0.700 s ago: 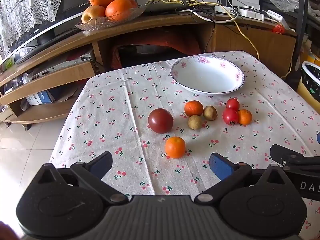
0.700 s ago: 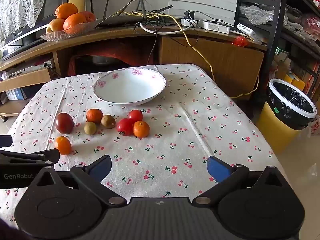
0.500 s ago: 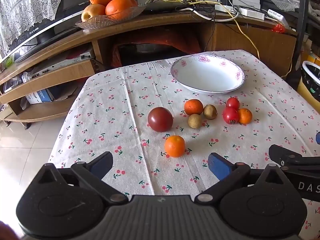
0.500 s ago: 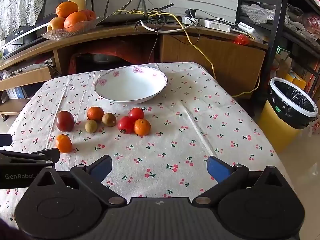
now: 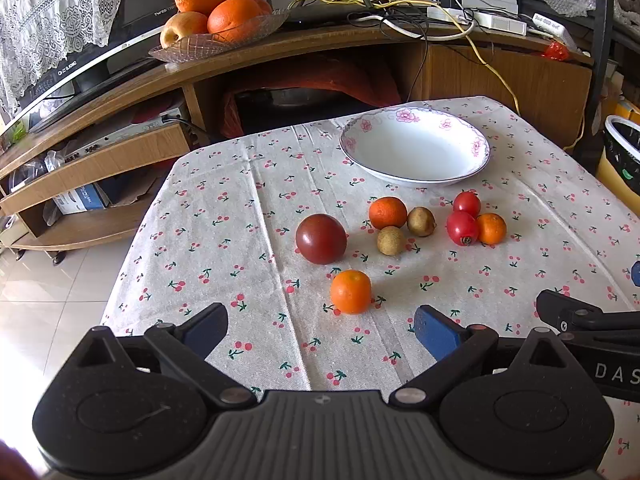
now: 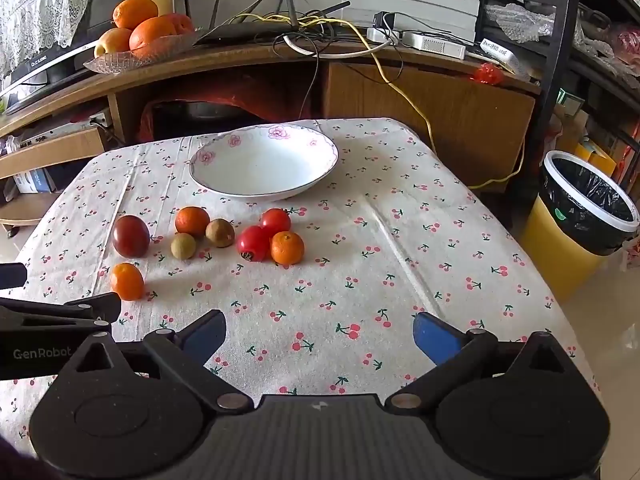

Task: Organize fruits
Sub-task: 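Move left tool toward the lone orange while right tool approaches the orange beside the tomatoes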

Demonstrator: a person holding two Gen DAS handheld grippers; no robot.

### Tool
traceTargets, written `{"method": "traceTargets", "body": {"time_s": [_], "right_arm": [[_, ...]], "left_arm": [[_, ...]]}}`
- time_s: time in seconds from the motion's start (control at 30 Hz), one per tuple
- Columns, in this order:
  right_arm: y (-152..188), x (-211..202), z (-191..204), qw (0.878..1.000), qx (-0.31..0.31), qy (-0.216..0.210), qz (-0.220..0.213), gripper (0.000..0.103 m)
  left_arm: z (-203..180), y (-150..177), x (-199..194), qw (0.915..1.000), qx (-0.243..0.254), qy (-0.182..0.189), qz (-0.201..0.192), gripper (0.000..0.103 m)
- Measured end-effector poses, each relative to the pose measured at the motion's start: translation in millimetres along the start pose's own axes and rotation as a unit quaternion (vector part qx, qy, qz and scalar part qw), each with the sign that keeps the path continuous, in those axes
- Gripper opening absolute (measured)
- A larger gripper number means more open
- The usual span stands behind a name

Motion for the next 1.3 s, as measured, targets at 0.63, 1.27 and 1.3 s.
{"method": "traceTargets", "body": {"time_s": [0.63,1.27,1.3], "right_arm": [[3,4,3,1.0,-0.005,-0.003,0.008,0.095],[7,24,9,0.999,-0.022,-0.027,0.039,0.086],[7,25,9,0.999,-0.022,-0.028,0.041,0.086]], "left_arm": [[-2,4,3,0.9999,0.013,-0.004,-0.006,0.103],[-8,9,21,0.9996,0.027,0.009,-0.001,0.093],[-8,10,22,0.9996,0.028,0.01,-0.002,0.093]]}}
Point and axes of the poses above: each gripper's, at about its wrist camera, not at the fingertips, and x roughly the way its jaws point, z to its left, y to its underside, the point moved 4 cm from there along x, roughly the way its jaws point, and after that the axes turned 7 degrees about x, right-handed, at the moved point
